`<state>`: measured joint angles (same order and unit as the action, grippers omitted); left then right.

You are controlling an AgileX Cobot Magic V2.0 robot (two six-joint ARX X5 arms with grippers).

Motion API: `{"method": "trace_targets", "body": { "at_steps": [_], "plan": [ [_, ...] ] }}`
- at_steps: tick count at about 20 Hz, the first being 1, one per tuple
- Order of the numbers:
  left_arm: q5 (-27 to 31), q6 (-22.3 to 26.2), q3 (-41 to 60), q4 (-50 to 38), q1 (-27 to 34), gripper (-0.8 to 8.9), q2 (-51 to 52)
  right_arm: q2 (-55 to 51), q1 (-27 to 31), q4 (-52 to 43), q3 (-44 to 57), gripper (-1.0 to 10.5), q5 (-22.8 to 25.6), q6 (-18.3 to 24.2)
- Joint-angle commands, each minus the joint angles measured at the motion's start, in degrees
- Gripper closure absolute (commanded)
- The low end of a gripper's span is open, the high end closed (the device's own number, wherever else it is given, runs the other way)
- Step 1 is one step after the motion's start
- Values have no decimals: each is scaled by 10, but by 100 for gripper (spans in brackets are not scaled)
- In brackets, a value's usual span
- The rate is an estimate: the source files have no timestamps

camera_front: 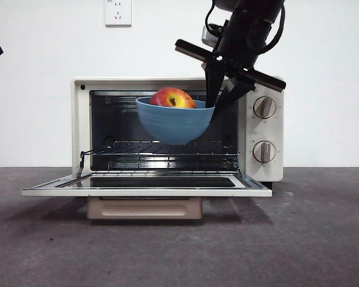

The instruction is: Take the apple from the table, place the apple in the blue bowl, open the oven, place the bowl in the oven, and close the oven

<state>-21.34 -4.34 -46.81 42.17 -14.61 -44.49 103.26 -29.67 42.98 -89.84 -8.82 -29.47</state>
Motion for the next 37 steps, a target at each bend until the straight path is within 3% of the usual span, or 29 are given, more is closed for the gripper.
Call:
{"method": "trace_targets", "body": {
  "at_steps": [1, 12, 20, 22, 26, 37],
  "plan": [
    [-3, 5, -3, -6, -9, 806, -3, 19, 3, -10, -18, 944, -2, -47],
    [-3, 5, -3, -6, -27, 806, -3, 40, 30, -59, -18, 944, 4, -136],
    [-3, 5, -3, -6, -27, 806, -3, 50, 34, -73, -18, 941, 27, -136],
    [-3, 5, -3, -6, -27, 806, -4, 50, 34, -73, -18, 896, 24, -134],
    [-3, 5, -3, -6, -27, 806, -4, 50, 32, -75, -18, 812, 27, -117],
    [-3, 5, -3, -13, -27, 806, -8, 5, 26, -78, -19, 809, 26, -71]
  ]
}}
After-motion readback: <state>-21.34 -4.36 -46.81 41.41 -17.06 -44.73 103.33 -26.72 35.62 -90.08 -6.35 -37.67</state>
